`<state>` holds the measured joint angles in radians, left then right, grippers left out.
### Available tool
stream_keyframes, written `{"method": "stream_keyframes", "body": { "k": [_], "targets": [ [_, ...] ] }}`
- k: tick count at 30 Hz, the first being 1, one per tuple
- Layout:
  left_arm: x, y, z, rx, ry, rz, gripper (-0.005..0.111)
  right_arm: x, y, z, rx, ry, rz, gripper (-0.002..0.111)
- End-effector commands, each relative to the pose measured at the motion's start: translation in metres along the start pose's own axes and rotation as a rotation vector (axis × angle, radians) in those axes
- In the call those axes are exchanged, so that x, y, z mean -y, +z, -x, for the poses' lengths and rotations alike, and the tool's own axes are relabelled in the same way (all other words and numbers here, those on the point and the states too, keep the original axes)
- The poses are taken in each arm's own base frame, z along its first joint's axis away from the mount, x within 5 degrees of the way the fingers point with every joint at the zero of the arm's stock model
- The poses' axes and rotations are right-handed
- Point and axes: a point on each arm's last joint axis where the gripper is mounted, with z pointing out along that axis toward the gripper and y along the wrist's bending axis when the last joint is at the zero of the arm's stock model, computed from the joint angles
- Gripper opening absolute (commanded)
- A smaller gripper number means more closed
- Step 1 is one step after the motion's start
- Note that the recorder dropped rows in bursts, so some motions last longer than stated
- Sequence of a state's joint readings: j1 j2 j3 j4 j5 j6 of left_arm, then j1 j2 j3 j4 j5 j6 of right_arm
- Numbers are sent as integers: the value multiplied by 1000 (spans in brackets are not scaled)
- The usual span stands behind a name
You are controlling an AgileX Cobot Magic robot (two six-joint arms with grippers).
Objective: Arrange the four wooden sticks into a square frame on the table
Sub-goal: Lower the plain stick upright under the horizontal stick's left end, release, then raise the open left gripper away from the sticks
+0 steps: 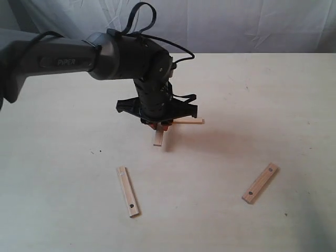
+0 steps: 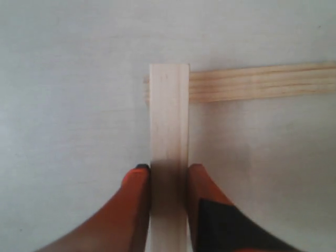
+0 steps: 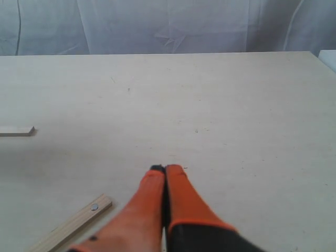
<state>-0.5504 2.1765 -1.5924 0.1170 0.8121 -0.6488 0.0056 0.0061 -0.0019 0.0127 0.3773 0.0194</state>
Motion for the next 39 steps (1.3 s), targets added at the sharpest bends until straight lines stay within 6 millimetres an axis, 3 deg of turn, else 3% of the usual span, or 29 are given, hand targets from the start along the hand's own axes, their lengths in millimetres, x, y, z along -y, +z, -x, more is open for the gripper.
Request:
{"method": "stream_keyframes", "body": {
  "k": [1,9,18,23,27,31,39],
  "targets": [
    [1,8,-2,-9,-9,-6,0,0,0,1,16,1,-5,-1],
    [2,9,-1,3,-9,-15,2,0,0,1,16,1,-5,-1],
    [2,9,-1,3,-11,-19,32,0,0,1,18,0,-5,-1],
    [1,4,-2,-13,-8,-6,36,0,0,1,18,0,-5,-1],
    [0,-21,1,14,108,-19,27,0,0,1,18,0,-5,-1],
    [-2,-62,6,76,171,-45,0,0,0,1,18,0,-5,-1],
    [-19,-141,-2,213,299,-49,0,0,0,1,17,1,-5,-1]
  ]
}}
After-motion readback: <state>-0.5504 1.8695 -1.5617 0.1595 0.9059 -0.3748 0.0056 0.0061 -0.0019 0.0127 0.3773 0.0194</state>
